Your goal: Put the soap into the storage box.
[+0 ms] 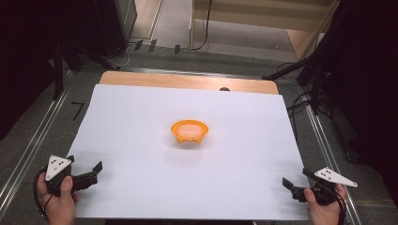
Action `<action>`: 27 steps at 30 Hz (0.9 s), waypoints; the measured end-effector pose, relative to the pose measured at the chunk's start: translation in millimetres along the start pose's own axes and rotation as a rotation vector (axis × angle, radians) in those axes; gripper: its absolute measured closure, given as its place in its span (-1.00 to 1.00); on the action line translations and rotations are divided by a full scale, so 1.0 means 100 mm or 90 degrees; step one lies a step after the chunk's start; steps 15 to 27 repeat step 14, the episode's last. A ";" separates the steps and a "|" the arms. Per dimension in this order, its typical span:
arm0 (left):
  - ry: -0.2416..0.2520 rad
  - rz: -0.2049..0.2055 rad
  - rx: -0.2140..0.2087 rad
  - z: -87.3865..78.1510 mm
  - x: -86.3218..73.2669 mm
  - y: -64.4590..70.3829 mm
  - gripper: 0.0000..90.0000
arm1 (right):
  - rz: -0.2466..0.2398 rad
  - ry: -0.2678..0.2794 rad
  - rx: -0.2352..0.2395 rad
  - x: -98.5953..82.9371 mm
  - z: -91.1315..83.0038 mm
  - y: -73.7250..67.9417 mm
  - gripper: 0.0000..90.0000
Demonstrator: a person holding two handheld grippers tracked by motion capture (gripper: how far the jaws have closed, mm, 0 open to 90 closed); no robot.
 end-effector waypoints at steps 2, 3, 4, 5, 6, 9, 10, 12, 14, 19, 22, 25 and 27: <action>-0.001 -0.001 0.000 0.00 0.00 0.00 -1.00 | 0.005 0.010 0.002 -0.01 -0.02 0.02 -1.00; -0.001 -0.001 0.000 0.00 0.00 0.00 -1.00 | 0.005 0.010 0.002 -0.01 -0.02 0.02 -1.00; -0.002 0.000 0.000 0.00 0.00 0.00 -1.00 | 0.005 0.014 0.001 -0.01 -0.04 0.02 -1.00; -0.004 0.000 0.001 0.00 0.00 0.00 -1.00 | 0.007 0.016 0.000 -0.02 -0.04 0.03 -1.00; -0.004 0.000 0.001 0.01 0.00 0.00 -1.00 | 0.004 0.018 0.000 -0.02 -0.05 0.03 -1.00; -0.009 -0.002 -0.003 0.01 0.00 -0.01 -1.00 | 0.004 0.027 0.000 -0.03 -0.06 0.02 -1.00; -0.009 -0.002 -0.003 0.01 0.00 -0.01 -1.00 | 0.004 0.027 0.000 -0.03 -0.06 0.02 -1.00; -0.014 -0.010 -0.005 0.02 0.00 -0.02 -1.00 | 0.001 0.027 -0.002 -0.04 -0.06 0.01 -1.00; -0.018 -0.014 -0.007 0.03 0.00 -0.02 -1.00 | -0.001 0.026 -0.003 -0.04 -0.05 0.02 -1.00; -0.018 -0.014 -0.007 0.03 0.00 -0.02 -1.00 | -0.001 0.026 -0.003 -0.04 -0.05 0.02 -1.00; -0.018 -0.014 -0.007 0.03 0.00 -0.02 -1.00 | -0.001 0.026 -0.003 -0.04 -0.05 0.02 -1.00; -0.018 -0.014 -0.007 0.03 0.00 -0.02 -1.00 | -0.001 0.026 -0.003 -0.04 -0.05 0.02 -1.00; -0.018 -0.014 -0.007 0.03 0.00 -0.02 -1.00 | -0.001 0.026 -0.003 -0.04 -0.05 0.02 -1.00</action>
Point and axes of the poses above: each handheld gripper's, and its own axes: z roughly forward along the jaws, x roughly out of its top, y roughly to its right, the point moved 5 cm from there along z, roughly forward along the jaws, and after that the axes turned 4 degrees about -z, right-handed, at the moved point
